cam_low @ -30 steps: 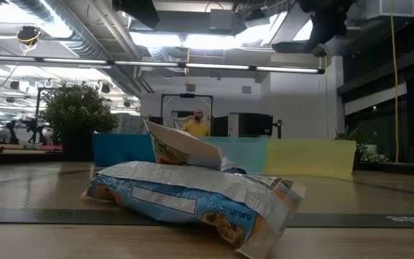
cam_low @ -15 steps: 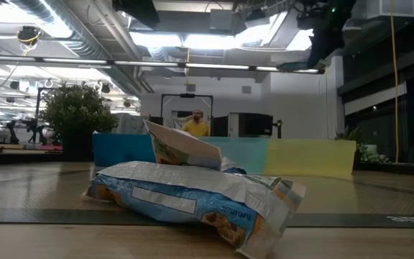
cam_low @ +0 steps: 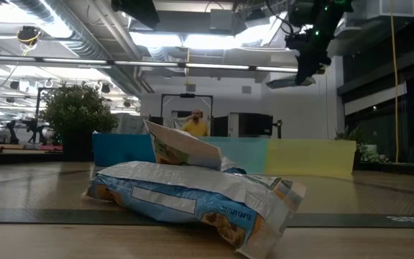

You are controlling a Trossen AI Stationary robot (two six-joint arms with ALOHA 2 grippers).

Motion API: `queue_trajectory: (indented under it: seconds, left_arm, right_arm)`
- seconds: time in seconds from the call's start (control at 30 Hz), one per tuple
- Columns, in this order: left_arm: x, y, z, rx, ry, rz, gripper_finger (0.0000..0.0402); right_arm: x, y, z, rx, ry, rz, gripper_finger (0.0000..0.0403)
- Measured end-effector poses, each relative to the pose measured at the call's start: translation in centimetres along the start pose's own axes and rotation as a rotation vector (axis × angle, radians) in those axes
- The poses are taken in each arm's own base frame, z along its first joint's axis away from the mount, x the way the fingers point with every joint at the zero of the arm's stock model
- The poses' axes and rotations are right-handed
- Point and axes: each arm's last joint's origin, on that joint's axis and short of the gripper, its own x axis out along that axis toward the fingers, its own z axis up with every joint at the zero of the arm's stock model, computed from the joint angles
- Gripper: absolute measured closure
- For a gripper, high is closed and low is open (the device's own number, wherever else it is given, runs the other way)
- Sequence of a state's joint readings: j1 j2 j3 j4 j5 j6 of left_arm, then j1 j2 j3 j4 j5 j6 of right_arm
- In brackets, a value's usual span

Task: Pick and place Granola Bars by type
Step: Put the right yellow granola bar into the yellow bin

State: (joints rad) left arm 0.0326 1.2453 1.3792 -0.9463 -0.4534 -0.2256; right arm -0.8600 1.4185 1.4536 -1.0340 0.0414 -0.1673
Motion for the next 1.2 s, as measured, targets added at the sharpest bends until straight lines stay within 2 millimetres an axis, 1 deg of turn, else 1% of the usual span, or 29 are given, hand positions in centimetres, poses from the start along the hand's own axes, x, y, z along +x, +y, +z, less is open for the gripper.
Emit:
queue_trajectory:
  seconds: [0.1,0.4,0.6,0.8,1.07,1.2]
  left_arm:
    - [0.0,0.0,0.0,0.000,0.000,0.000,0.0263]
    - [0.0,0.0,0.0,0.000,0.000,0.000,0.0263]
    - [0.0,0.0,0.0,-0.015,0.000,0.000,0.0263]
    - [0.0,0.0,0.0,-0.023,0.000,0.000,0.0263]
    - [0.0,0.0,0.0,-0.023,0.000,0.001,0.0263]
    - [0.0,0.0,0.0,-0.023,0.000,0.001,0.0263]
  right_arm:
    - [1.4,-0.1,-0.6,0.004,0.009,-0.002,0.0338]
    - [6.1,0.4,-3.2,-0.009,0.048,0.003,0.0338]
    - [8.4,0.8,-4.7,0.015,0.032,-0.001,0.0338]
    - [9.8,1.1,-5.9,0.043,0.032,0.034,0.0338]
    - [11.2,1.7,-8.0,0.075,0.098,0.100,0.0338]
    - [11.6,1.9,-8.6,0.075,0.107,0.106,0.0338]
